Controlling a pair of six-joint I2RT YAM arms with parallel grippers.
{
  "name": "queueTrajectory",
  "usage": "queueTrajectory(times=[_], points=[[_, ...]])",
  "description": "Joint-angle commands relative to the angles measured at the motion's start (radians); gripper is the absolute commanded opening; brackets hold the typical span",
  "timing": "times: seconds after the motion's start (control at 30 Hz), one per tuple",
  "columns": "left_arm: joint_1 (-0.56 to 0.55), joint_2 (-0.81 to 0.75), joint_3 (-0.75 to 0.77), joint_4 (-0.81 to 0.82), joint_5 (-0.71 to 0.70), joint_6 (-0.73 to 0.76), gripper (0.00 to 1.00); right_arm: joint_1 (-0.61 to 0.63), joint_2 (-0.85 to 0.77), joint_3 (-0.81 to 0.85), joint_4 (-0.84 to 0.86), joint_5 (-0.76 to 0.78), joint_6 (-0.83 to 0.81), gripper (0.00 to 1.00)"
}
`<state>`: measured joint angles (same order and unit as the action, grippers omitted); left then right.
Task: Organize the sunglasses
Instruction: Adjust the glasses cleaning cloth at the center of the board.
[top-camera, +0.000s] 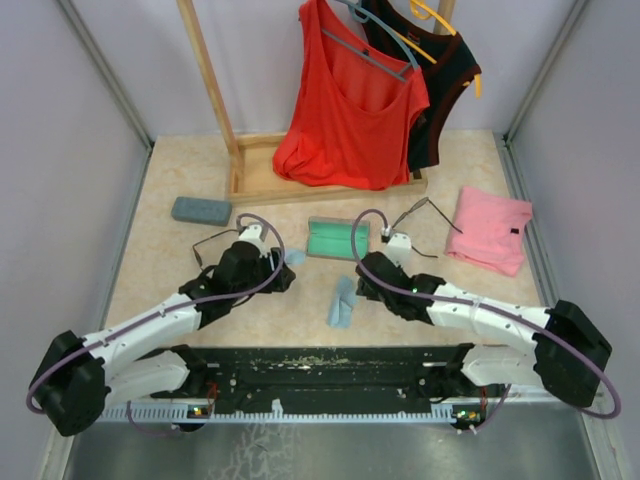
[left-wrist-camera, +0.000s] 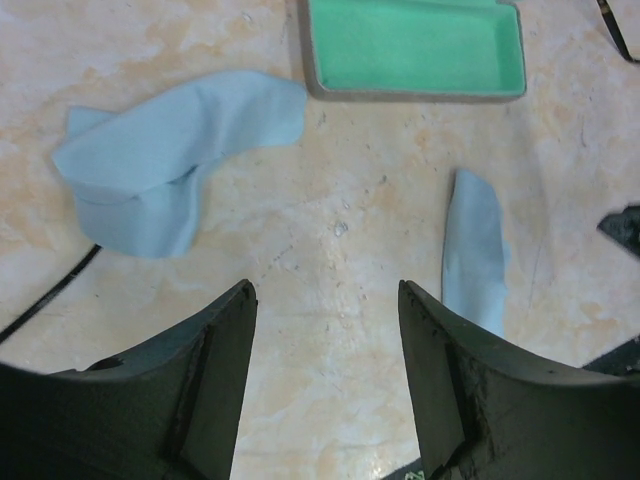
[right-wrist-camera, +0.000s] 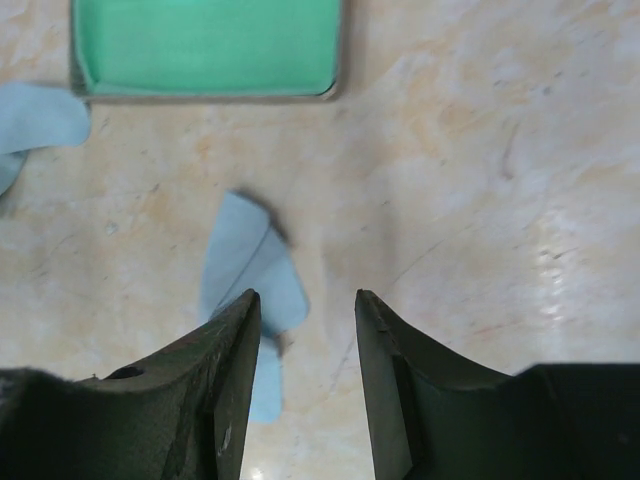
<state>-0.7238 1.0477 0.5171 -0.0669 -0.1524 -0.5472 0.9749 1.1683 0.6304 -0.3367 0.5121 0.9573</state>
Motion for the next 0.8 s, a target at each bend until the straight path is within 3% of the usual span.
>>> queueTrajectory(times=[0.0,0.1,0.33,0.77], points=[[-0.059,-0.009,-0.028,0.029,0.082,-0.041,0.64,-0.136,-0.038,0.03,-0.013,-0.118,-0.22,0.44],[-0.164,0.013,-0.034,0.046,0.037,-0.088,0.64,-0.2,-0.016,0.026,0.058,-0.233,-0.308,0.43],[-0.351,0.143,-0.036,0.122,-0.018,-0.183,0.64,-0.225,0.036,0.032,0.118,-0.287,-0.318,0.42],[-0.5,0.369,0.08,0.113,-0.113,-0.165,0.62,-0.225,0.01,-0.025,0.147,-0.289,-0.299,0.41]])
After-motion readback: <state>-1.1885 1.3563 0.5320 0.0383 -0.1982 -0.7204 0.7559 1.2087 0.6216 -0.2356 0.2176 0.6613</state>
